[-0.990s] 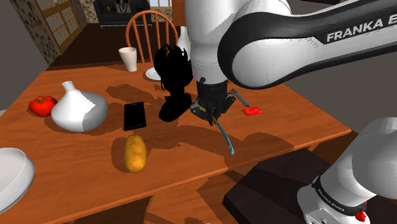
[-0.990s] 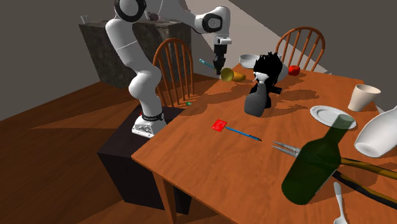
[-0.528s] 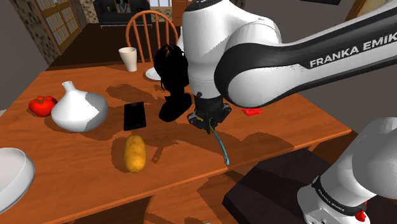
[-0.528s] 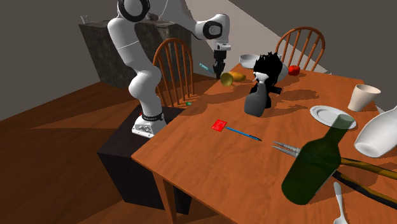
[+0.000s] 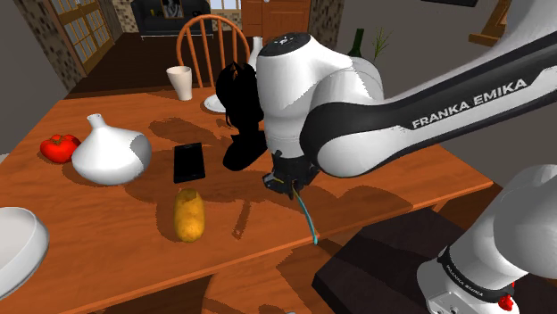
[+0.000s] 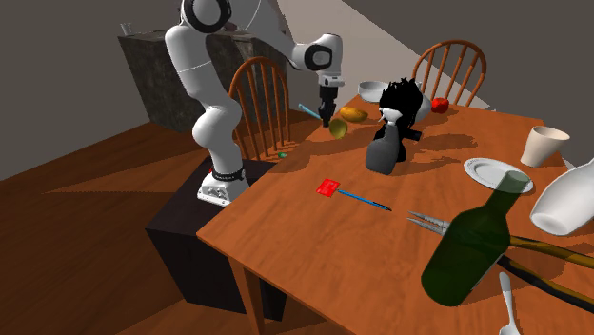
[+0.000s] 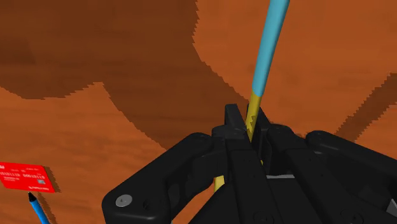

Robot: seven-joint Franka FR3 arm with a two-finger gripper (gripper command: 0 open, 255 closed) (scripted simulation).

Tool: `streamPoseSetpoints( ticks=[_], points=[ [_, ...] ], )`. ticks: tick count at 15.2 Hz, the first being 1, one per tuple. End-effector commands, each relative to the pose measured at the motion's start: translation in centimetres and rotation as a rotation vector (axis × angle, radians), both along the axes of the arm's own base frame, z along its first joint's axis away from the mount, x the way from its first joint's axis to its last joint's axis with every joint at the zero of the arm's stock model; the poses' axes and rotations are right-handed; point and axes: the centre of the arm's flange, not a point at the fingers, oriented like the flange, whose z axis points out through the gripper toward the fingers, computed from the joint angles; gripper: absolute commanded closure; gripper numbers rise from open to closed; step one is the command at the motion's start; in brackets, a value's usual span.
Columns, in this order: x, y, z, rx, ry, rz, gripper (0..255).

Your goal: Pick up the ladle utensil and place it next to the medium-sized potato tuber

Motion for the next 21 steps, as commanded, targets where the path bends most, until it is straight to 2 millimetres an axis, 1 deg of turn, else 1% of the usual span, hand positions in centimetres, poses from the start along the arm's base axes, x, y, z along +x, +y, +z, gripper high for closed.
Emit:
streamPoseSetpoints(
  ticks=[1,8,16,17,21],
  points=[
    [0.0,0.0,-1.1,0.000,0.000,0.000,255],
    [0.0,0.0,-4.9,0.000,0.000,0.000,255],
    [0.0,0.0,-4.9,0.000,0.000,0.000,255],
    [0.0,0.0,-4.9,0.000,0.000,0.000,0],
    [0.0,0.0,-4.9,0.000,0.000,0.000,0]
  ],
)
